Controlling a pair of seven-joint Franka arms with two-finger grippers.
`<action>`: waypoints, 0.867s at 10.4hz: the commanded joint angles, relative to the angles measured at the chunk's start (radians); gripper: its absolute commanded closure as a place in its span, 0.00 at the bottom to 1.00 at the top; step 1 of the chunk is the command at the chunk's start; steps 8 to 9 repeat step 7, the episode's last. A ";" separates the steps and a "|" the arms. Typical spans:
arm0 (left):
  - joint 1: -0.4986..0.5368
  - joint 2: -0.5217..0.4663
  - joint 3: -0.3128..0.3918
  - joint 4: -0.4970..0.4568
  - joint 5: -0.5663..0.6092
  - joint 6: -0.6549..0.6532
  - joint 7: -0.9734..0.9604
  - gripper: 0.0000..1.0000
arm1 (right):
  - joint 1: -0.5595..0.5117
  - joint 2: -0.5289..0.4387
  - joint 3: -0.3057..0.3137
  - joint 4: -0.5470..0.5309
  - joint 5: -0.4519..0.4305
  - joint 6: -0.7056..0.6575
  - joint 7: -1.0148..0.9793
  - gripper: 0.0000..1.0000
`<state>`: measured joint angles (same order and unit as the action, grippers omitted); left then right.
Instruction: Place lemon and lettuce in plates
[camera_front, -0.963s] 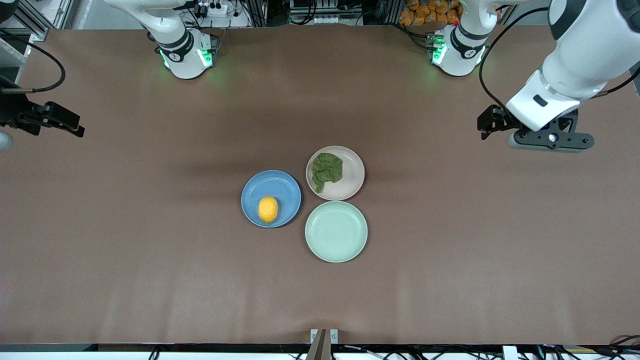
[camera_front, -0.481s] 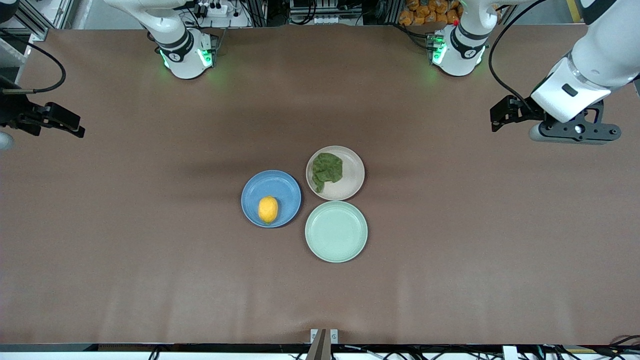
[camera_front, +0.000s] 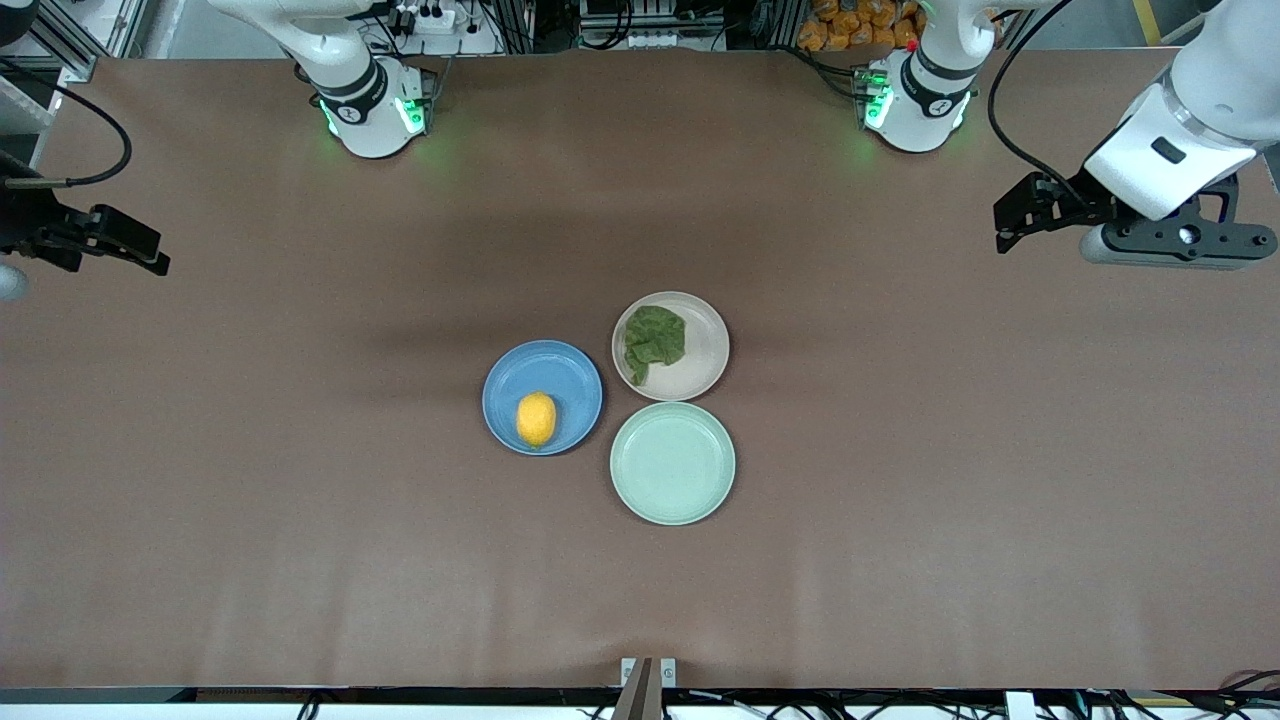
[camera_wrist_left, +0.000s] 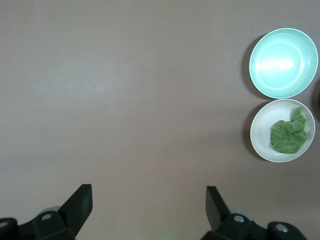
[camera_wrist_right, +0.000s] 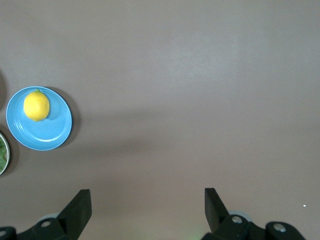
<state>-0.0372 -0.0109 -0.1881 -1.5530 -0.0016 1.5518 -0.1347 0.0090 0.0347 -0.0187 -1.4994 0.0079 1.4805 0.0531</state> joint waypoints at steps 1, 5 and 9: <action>-0.010 -0.011 0.010 0.007 0.023 -0.018 0.017 0.00 | -0.007 -0.009 0.006 -0.005 0.009 0.001 0.004 0.00; -0.010 -0.011 0.010 0.008 0.022 -0.018 0.029 0.00 | -0.007 -0.009 0.006 -0.005 0.007 0.003 0.004 0.00; -0.010 -0.011 0.010 0.008 0.022 -0.018 0.027 0.00 | -0.006 -0.007 0.006 -0.005 0.003 0.003 0.004 0.00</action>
